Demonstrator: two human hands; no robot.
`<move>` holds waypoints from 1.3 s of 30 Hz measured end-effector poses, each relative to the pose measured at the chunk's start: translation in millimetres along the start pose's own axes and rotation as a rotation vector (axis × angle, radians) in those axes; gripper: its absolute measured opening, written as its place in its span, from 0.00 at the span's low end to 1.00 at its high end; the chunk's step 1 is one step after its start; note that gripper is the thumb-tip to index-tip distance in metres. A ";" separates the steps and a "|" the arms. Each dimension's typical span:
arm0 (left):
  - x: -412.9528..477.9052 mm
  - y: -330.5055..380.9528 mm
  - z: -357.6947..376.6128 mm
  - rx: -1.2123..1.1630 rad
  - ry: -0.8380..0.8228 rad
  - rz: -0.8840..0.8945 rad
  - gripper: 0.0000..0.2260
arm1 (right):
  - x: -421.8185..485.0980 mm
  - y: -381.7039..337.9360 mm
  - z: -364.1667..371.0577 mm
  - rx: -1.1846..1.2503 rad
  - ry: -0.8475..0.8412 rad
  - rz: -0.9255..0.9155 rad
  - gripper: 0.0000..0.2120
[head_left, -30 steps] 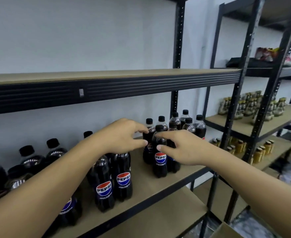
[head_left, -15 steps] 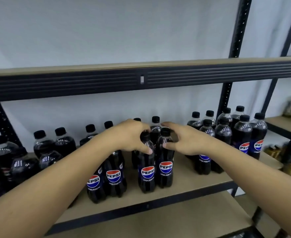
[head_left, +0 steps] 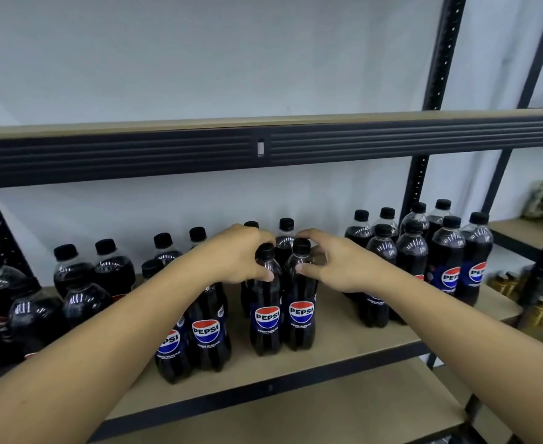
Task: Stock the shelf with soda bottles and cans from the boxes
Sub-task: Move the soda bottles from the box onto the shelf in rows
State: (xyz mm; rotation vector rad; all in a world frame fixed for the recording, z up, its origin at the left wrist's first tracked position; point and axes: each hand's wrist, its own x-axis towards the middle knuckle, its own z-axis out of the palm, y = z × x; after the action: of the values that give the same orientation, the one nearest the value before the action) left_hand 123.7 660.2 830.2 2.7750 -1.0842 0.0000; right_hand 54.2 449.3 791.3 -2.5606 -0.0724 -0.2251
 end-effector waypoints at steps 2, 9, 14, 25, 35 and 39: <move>-0.5 5.6 -3.7 -0.016 0.031 0.022 0.28 | -6.3 0.5 -6.7 -0.043 0.006 -0.014 0.28; 29.4 64.5 -7.5 -0.062 0.174 0.225 0.27 | -55.1 25.9 -62.9 -0.259 0.128 0.031 0.26; 76.0 118.6 1.2 -0.077 0.146 0.291 0.25 | -71.0 76.4 -120.6 -0.343 0.185 0.189 0.27; 156.1 165.7 47.4 -0.123 0.060 0.079 0.17 | -19.6 160.1 -133.2 -0.285 -0.003 0.123 0.31; 148.7 162.3 72.9 -0.398 0.098 -0.022 0.11 | 2.1 191.1 -117.1 -0.166 0.031 -0.050 0.16; 139.8 161.4 67.5 -0.310 0.118 -0.082 0.20 | 3.6 187.1 -115.4 -0.134 0.011 -0.110 0.15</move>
State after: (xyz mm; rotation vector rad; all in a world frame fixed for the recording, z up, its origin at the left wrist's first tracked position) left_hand 114.1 439.2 796.1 2.5048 -0.8597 -0.0133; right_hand 59.5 229.5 787.8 -2.6918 -0.2005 -0.2954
